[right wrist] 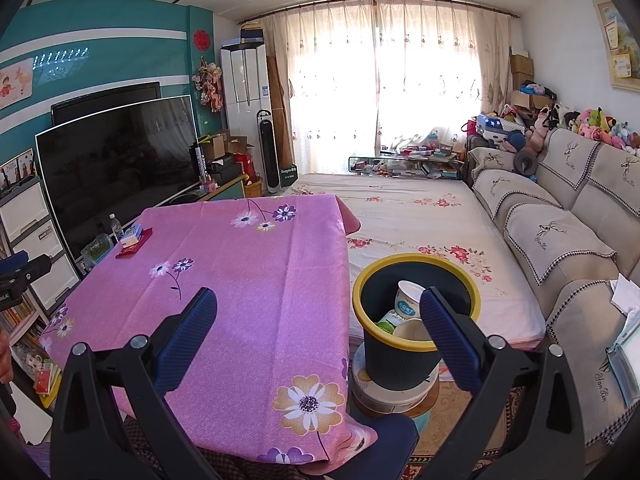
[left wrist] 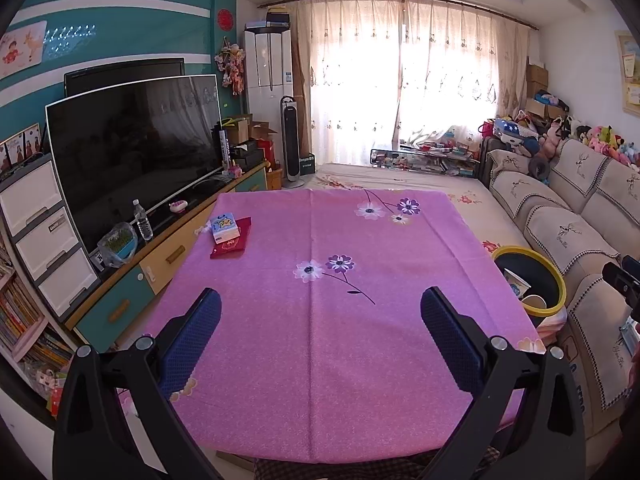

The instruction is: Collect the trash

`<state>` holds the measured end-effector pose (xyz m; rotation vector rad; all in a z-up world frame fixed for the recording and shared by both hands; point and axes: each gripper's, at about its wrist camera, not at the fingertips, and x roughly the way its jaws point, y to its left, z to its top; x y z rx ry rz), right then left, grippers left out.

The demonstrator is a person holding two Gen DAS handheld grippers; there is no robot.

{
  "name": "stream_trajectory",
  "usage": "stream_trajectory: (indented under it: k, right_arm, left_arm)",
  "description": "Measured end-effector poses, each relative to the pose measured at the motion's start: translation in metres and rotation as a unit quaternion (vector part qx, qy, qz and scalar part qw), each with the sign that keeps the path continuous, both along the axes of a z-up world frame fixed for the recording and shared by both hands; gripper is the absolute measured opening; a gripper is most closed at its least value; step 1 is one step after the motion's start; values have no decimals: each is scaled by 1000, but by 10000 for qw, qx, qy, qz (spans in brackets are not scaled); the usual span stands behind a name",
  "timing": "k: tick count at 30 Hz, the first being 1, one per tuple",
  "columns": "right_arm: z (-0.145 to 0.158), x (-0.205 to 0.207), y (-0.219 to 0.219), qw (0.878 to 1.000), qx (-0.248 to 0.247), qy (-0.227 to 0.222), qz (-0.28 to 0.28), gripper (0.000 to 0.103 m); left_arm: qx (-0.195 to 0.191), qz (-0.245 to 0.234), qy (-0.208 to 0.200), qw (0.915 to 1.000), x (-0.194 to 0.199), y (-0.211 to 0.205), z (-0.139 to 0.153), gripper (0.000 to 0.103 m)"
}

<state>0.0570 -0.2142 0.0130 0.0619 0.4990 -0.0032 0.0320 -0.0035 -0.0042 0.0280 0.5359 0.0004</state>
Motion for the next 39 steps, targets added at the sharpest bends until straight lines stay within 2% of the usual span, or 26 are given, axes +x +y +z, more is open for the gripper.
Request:
stream_trajectory:
  k: [39]
  right_arm:
    - [-1, 0, 2, 10000, 5, 17, 15, 96]
  left_arm:
    - [46, -45, 52, 10000, 3, -5, -4, 98]
